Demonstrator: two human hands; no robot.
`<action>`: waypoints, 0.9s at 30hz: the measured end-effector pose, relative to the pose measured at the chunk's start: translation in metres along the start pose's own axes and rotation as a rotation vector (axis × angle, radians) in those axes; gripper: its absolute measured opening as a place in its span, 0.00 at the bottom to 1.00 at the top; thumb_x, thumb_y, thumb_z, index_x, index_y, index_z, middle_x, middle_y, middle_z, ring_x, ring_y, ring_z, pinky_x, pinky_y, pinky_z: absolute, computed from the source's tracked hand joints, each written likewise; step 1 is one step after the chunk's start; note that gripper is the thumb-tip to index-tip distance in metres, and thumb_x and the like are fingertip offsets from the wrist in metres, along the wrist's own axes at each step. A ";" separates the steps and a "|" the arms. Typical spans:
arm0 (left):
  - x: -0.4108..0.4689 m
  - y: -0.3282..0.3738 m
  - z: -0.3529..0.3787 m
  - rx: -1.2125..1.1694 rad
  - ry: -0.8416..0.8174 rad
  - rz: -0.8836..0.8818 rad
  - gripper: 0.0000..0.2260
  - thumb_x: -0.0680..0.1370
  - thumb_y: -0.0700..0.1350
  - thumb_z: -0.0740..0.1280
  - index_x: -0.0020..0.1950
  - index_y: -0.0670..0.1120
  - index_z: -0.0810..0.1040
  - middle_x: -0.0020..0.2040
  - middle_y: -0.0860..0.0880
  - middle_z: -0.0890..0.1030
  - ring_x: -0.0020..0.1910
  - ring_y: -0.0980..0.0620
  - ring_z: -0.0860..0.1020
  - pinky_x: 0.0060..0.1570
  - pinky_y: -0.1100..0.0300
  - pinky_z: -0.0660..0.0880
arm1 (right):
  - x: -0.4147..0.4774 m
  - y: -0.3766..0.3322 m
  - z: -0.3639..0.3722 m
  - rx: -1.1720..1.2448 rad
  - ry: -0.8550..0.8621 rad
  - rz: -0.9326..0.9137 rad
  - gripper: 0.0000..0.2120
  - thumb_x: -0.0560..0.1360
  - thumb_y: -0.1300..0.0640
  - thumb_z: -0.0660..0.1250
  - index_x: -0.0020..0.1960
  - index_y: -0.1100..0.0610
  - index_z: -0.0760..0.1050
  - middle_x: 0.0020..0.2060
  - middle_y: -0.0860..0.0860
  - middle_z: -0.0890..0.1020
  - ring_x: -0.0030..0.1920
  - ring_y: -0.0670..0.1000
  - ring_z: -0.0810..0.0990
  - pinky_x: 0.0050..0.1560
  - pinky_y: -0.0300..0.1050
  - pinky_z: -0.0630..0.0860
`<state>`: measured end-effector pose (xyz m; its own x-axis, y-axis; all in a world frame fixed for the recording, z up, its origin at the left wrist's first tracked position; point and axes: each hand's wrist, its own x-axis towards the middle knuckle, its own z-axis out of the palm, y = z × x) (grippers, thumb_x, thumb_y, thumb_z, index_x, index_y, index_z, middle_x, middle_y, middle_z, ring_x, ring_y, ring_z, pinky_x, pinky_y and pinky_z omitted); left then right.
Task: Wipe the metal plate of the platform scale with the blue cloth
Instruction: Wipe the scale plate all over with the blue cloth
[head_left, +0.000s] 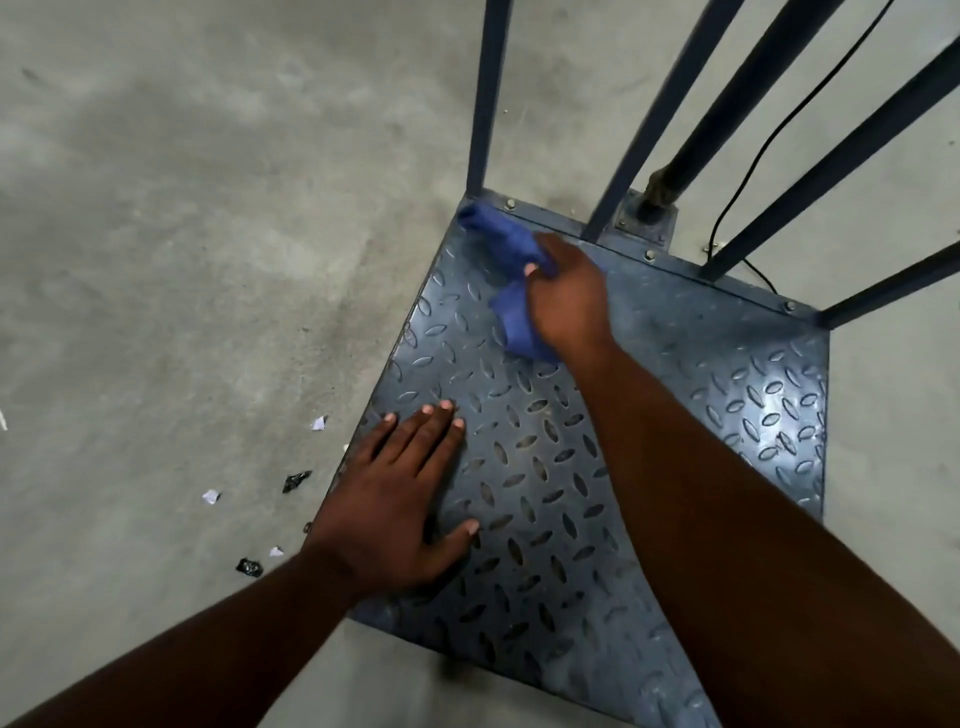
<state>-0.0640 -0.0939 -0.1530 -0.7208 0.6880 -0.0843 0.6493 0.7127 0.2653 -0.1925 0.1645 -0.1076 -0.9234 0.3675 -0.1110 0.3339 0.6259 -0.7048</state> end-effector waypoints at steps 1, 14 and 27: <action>-0.001 0.000 -0.001 -0.004 -0.004 -0.004 0.47 0.77 0.72 0.62 0.87 0.46 0.57 0.88 0.46 0.55 0.86 0.48 0.55 0.84 0.43 0.53 | 0.003 0.005 -0.010 0.208 0.045 0.119 0.18 0.79 0.61 0.66 0.68 0.57 0.77 0.58 0.54 0.83 0.56 0.55 0.82 0.60 0.50 0.78; 0.000 0.001 0.001 -0.003 -0.015 -0.003 0.47 0.78 0.73 0.60 0.88 0.46 0.54 0.88 0.47 0.53 0.87 0.48 0.52 0.84 0.43 0.51 | -0.032 0.016 -0.025 0.034 0.075 0.292 0.24 0.77 0.34 0.69 0.58 0.53 0.72 0.50 0.50 0.77 0.49 0.51 0.76 0.49 0.43 0.67; 0.001 0.003 -0.002 0.018 0.025 0.006 0.44 0.77 0.72 0.62 0.85 0.45 0.63 0.85 0.44 0.63 0.84 0.44 0.61 0.84 0.44 0.52 | -0.096 -0.043 -0.060 -0.181 -0.349 -0.010 0.16 0.79 0.43 0.70 0.38 0.51 0.76 0.32 0.48 0.79 0.34 0.43 0.78 0.39 0.39 0.75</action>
<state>-0.0633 -0.0913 -0.1502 -0.7227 0.6887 -0.0588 0.6577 0.7113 0.2481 -0.1072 0.1439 -0.0245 -0.9253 0.1243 -0.3584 0.3239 0.7506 -0.5758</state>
